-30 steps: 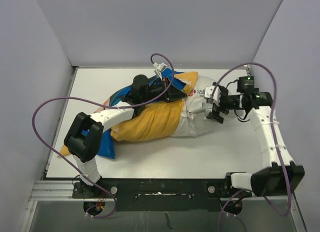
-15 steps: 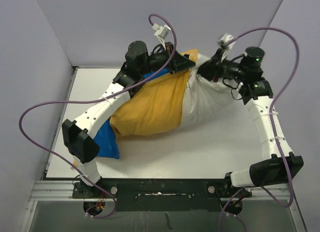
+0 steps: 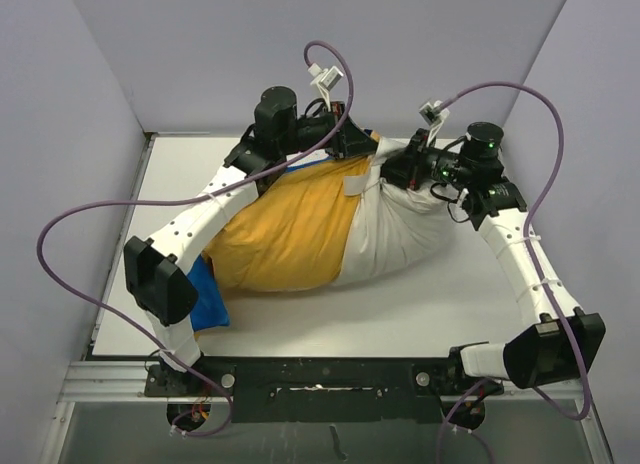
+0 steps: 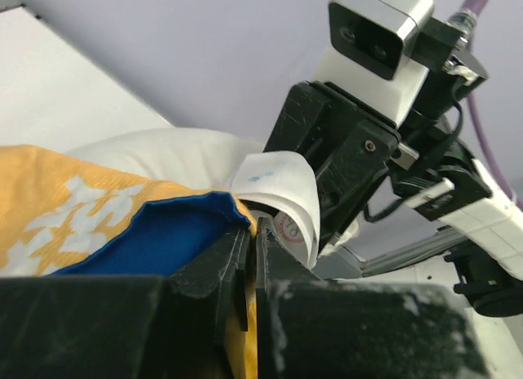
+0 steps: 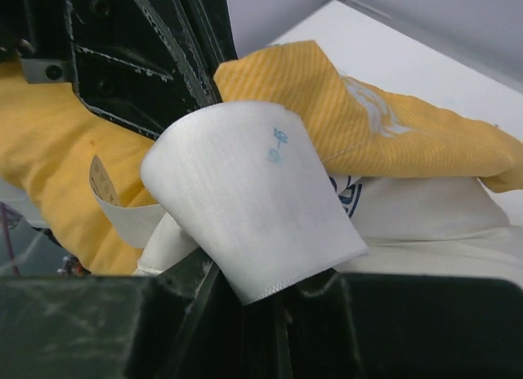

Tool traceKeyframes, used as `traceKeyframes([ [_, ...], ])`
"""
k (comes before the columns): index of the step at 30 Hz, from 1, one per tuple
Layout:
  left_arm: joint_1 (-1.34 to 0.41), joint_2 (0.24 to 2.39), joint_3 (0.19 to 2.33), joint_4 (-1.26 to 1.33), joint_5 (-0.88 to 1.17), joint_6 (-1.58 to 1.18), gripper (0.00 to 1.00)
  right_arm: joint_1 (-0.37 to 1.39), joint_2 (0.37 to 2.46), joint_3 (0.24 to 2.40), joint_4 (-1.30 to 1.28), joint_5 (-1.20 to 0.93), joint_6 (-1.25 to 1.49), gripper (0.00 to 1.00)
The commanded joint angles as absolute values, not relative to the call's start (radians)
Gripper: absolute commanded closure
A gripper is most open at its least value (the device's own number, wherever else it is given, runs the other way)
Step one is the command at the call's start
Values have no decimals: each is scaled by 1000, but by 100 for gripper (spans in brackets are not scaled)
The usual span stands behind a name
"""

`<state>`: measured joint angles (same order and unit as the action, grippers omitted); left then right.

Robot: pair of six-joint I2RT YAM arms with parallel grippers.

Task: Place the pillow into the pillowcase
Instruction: Stuff the pillow into the pillowcase.

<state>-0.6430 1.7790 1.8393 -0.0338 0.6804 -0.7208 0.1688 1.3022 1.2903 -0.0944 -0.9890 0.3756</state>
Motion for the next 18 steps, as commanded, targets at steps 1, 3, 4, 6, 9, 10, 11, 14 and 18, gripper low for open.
traceKeyframes([
  [1, -640, 1878, 1907, 167, 640, -759, 100, 236, 1340, 1401, -277, -904, 202, 100],
  [3, -604, 1953, 2005, 168, 640, -749, 100, 188, 1427, 1481, -306, -875, 131, 100],
  [4, -585, 1997, 2092, 161, 662, -749, 100, 167, 1470, 1527, -295, -875, 115, 100],
  [6, -553, 2108, 2339, 58, 690, -726, 100, 141, 1533, 1634, -259, -879, 109, 100],
  [9, -533, 2173, 2551, 96, 665, -744, 100, 139, 1576, 1786, -189, -972, 158, 100],
  [10, -533, 2166, 2569, 126, 670, -750, 100, 142, 1571, 1800, -145, -1024, 175, 100],
  [11, -540, 2159, 2598, 118, 686, -744, 100, 149, 1544, 1791, -101, -1076, 172, 100],
  [14, -594, 2069, 2518, 80, 766, -666, 100, 184, 1452, 1695, -158, -1168, -35, 100],
  [18, -735, 1776, 1887, 181, 714, -451, 100, 263, 1370, 1521, -621, -1162, -672, 100],
])
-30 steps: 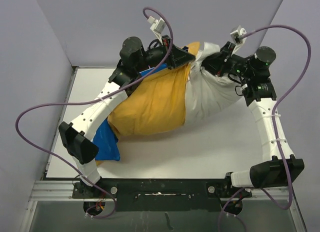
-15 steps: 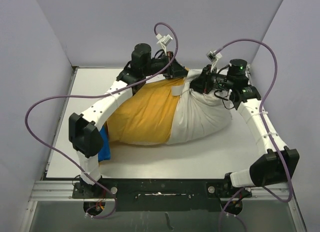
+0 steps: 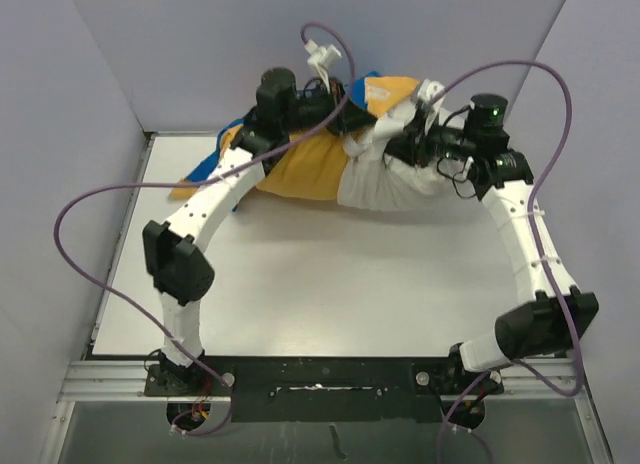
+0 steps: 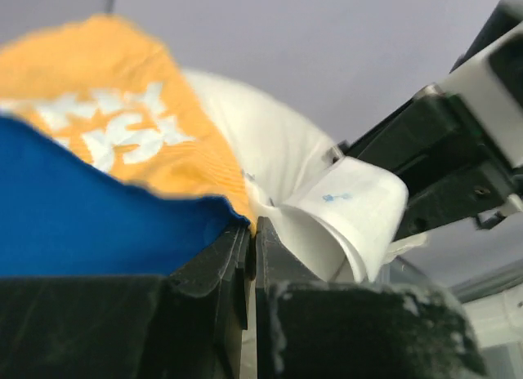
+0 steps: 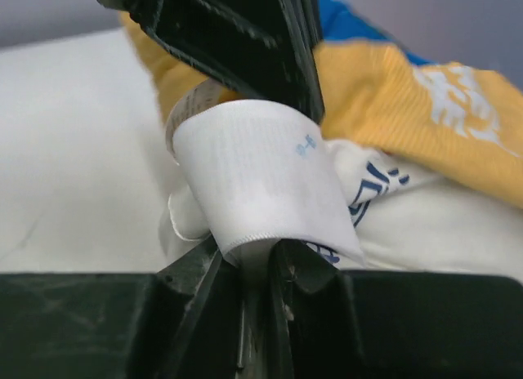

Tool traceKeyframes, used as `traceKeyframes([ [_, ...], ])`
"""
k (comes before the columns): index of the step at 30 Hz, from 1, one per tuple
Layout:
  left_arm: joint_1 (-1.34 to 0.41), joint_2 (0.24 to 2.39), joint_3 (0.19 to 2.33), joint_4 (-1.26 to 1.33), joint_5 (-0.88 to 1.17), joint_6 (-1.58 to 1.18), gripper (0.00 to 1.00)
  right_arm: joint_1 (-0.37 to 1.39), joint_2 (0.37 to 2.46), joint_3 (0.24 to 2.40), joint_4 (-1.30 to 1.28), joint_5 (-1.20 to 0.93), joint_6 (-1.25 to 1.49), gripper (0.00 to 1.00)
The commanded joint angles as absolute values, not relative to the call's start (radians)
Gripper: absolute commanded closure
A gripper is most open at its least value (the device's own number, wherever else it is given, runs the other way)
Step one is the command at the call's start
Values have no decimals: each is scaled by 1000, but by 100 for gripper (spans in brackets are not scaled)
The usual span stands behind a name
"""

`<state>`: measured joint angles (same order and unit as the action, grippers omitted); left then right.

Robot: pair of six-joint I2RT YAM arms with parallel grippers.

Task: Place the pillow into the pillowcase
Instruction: Stuff the pillow into the pillowcase.

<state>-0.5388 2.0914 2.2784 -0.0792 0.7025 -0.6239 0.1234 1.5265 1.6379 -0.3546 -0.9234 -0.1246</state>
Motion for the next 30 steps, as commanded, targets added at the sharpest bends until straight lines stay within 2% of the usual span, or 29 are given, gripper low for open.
traceKeyframes([
  [1, -763, 1721, 1724, 244, 683, -424, 100, 276, 1354, 1444, -713, -1149, -813, 100],
  [4, -802, 1655, 1305, 467, 603, -443, 100, 289, 1332, 1195, -911, -1057, -1150, 99],
  [8, -856, 1705, 964, 704, 554, -559, 100, 289, 1314, 975, -1052, -943, -1316, 88],
  [11, -929, 1733, 852, 815, 505, -591, 98, 278, 1228, 924, -1190, -937, -1372, 68],
  [15, -961, 1711, 790, 830, 471, -590, 82, 235, 1047, 971, -1375, -981, -1401, 37],
  [18, -960, 1588, 722, 751, 445, -551, 56, 172, 957, 1064, -1501, -976, -1414, 25],
  [21, -959, 1397, 677, 573, 385, -482, 34, 84, 917, 1163, -1535, -922, -1335, 21],
  [23, -955, 1255, 686, 340, 342, -440, 22, 38, 908, 1208, -1474, -861, -1218, 20],
  [26, -921, 1099, 792, 22, 300, -389, 17, -54, 917, 1224, -1290, -771, -1044, 16],
  [30, -868, 1057, 1013, -220, 251, -348, 16, -256, 990, 1229, -1124, -838, -898, 14],
])
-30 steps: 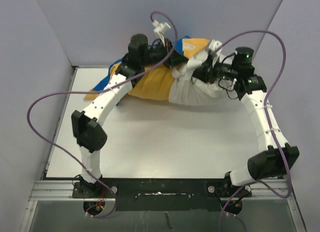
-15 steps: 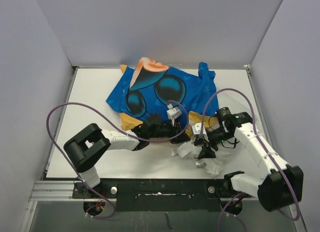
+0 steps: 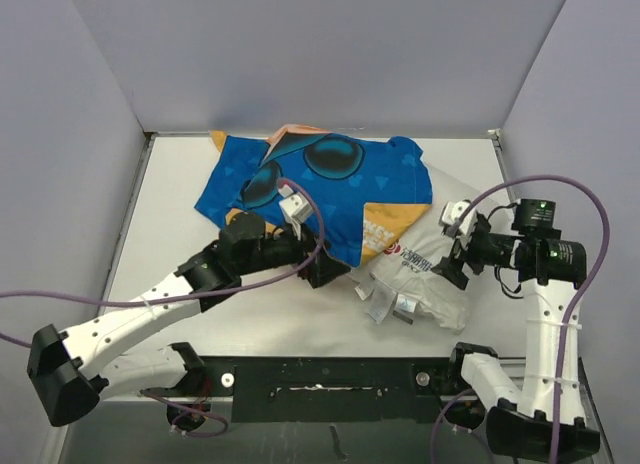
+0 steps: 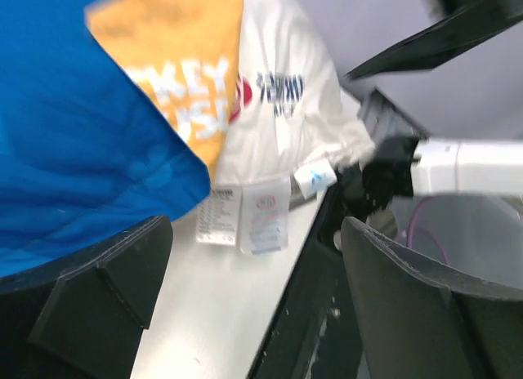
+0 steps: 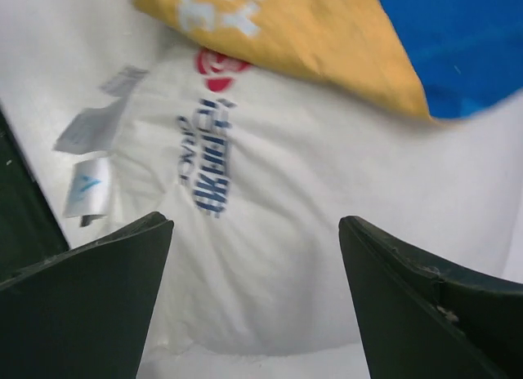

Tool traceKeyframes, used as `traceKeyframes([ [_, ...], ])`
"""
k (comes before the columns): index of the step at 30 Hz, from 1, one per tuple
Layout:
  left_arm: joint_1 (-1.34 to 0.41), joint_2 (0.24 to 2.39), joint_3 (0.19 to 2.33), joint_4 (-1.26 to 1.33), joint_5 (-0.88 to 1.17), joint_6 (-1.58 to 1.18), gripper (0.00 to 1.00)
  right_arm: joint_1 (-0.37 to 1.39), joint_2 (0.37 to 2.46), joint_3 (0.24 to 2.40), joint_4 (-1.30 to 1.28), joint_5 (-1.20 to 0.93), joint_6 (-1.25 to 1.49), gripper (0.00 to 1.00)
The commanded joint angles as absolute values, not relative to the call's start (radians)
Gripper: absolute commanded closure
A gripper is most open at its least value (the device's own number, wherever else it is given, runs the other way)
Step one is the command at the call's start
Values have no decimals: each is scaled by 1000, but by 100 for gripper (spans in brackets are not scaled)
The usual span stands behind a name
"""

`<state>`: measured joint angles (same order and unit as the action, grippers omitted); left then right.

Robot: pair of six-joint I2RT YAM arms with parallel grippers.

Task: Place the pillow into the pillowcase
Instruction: Stuff the pillow into the pillowcase.

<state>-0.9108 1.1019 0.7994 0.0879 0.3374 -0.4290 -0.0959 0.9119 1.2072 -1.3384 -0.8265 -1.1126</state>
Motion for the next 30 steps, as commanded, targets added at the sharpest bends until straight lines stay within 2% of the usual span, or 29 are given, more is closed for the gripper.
traceKeyframes([
  [1, -867, 1078, 1077, -249, 230, -336, 16, -324, 1018, 1233, -1087, -878, -859, 14],
  [4, -876, 1226, 1309, -326, 154, -282, 17, -503, 1116, 1255, -1015, -1004, -765, 17],
  [8, -923, 1524, 1724, -439, 15, -133, 16, -639, 1260, 1261, -914, -1104, -618, 13],
  [11, -952, 1811, 2058, -563, -41, -27, 15, -631, 1339, 1242, -918, -1140, -612, 13],
  [16, -1008, 2193, 2575, -793, -64, 90, 13, -574, 1326, 1120, -838, -1077, -580, 13],
  [19, -1040, 2323, 2728, -822, -160, 144, 8, -565, 1322, 1086, -835, -1055, -587, 14],
  [24, -1048, 2370, 2691, -792, -278, 178, 8, -560, 1328, 1068, -838, -1042, -606, 15],
  [26, -1048, 2374, 2680, -805, -285, 176, 12, -556, 1331, 1065, -835, -1036, -606, 16],
  [27, -1048, 2374, 2675, -811, -285, 174, 18, -553, 1333, 1064, -833, -1032, -604, 16],
  [30, -1046, 2369, 2667, -829, -275, 160, 48, -528, 1332, 1060, -821, -1007, -594, 17],
])
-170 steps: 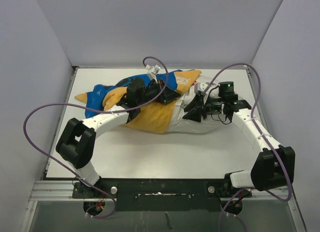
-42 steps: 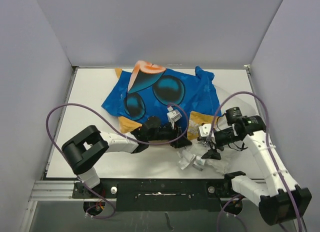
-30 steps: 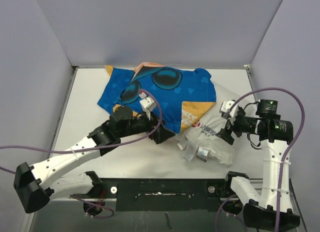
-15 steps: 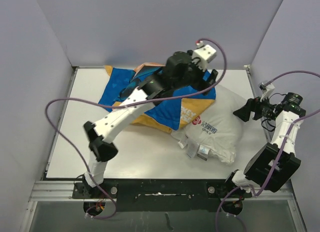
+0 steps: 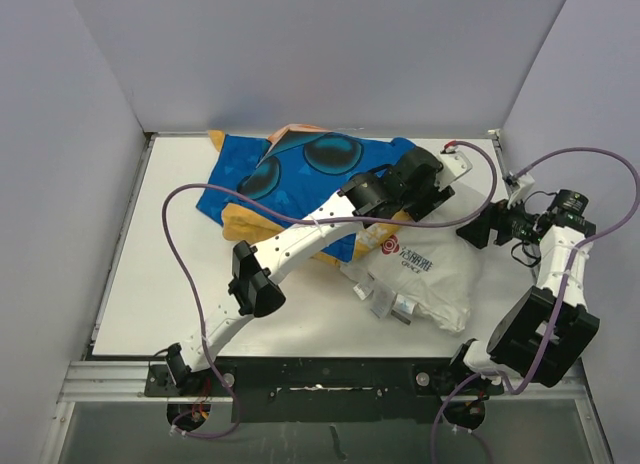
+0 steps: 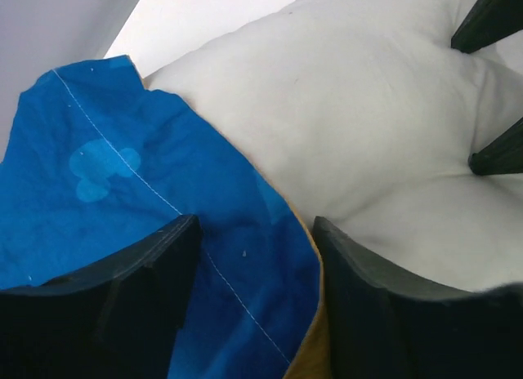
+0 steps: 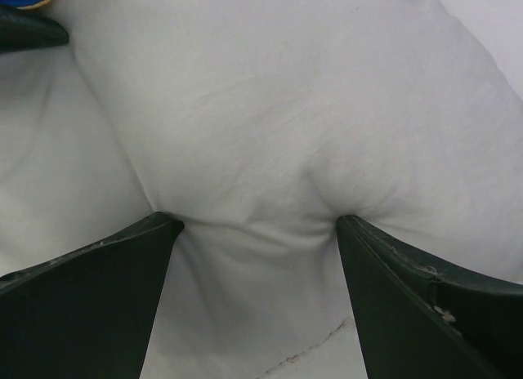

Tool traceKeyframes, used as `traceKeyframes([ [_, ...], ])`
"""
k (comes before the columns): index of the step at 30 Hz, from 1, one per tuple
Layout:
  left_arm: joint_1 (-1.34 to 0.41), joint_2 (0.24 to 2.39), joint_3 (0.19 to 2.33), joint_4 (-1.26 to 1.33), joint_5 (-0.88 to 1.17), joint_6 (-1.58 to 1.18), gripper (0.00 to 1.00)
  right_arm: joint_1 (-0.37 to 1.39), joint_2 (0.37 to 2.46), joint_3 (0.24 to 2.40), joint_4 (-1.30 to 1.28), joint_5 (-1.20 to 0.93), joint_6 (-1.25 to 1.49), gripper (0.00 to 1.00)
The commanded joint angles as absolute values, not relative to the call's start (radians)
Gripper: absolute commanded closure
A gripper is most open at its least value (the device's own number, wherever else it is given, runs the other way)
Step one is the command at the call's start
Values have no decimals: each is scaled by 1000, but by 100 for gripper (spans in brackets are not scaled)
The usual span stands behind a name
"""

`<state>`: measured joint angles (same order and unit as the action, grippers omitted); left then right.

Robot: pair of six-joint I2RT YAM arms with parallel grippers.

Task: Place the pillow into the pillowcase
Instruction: Stuff the pillow into the pillowcase.

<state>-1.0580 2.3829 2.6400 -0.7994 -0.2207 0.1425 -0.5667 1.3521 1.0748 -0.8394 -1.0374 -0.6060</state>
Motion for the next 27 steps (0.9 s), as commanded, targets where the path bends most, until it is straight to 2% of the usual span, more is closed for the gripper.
traceKeyframes([
  [1, -1046, 2367, 2668, -832, -270, 156, 56, -519, 1329, 1057, -818, -994, -590, 18],
  [6, -1041, 2328, 2669, -832, -230, 140, 100, -469, 1319, 1039, -782, -931, -570, 19],
  [9, -1039, 2281, 2664, -791, -100, 93, 100, -421, 1326, 1028, -764, -901, -557, 23],
  [11, -1041, 2237, 2652, -703, 70, 11, 100, -361, 1341, 1022, -743, -893, -535, 31],
  [13, -1048, 2209, 2650, -557, 253, -127, 100, -302, 1370, 1033, -713, -973, -499, 54],
  [14, -1055, 2207, 2654, -468, 341, -211, 100, -271, 1386, 1048, -687, -1012, -457, 73],
  [15, -1066, 2214, 2665, -375, 424, -299, 100, -240, 1403, 1067, -642, -1061, -400, 86],
  [16, -1082, 2233, 2690, -296, 480, -398, 100, -212, 1413, 1087, -574, -1107, -320, 96],
  [17, -1099, 2259, 2728, -239, 519, -466, 100, -185, 1415, 1103, -478, -1142, -210, 100],
  [20, -1136, 2325, 2805, -129, 606, -618, 100, -109, 1349, 1109, -12, -1149, 194, 100],
  [22, -1134, 2309, 2736, -75, 638, -675, 100, -62, 1306, 1099, 249, -1121, 453, 100],
  [24, -1108, 2234, 2553, -51, 640, -674, 100, -45, 1279, 1059, 363, -1091, 537, 100],
  [27, -1039, 2036, 2028, 239, 631, -752, 100, -45, 1237, 916, 248, -1033, 401, 100],
])
